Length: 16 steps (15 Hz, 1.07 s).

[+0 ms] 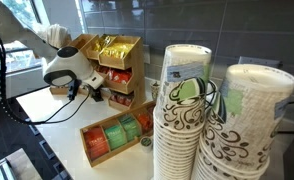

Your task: Lift the tomato ketchup from the cupboard and put it on the bottom second shelf to the right

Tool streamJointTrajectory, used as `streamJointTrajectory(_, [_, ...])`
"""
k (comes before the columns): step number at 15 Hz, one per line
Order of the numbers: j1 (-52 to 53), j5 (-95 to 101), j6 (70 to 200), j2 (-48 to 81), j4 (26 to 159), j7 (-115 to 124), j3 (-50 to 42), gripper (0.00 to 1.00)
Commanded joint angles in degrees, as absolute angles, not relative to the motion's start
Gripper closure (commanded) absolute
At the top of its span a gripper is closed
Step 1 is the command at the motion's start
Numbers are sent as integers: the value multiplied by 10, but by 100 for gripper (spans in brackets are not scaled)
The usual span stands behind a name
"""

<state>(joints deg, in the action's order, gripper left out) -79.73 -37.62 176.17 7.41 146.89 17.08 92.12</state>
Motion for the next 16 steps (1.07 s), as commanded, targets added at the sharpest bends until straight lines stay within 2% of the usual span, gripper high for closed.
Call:
streamJointTrajectory(1, [-895, -361, 1771, 97, 1495, 120, 1006, 0])
streamJointTrajectory(6, [-1036, -305, 1776, 158, 1536, 77, 1126, 0])
streamJointTrajectory(12, [-1269, -195, 1763, 230, 1607, 94, 1316, 0])
streamJointTrajectory(13, [-1285, -211, 1728, 221, 1572, 76, 1332, 0])
streamJointTrajectory(16, [-1381, -188, 1677, 274, 1574, 77, 1413, 0])
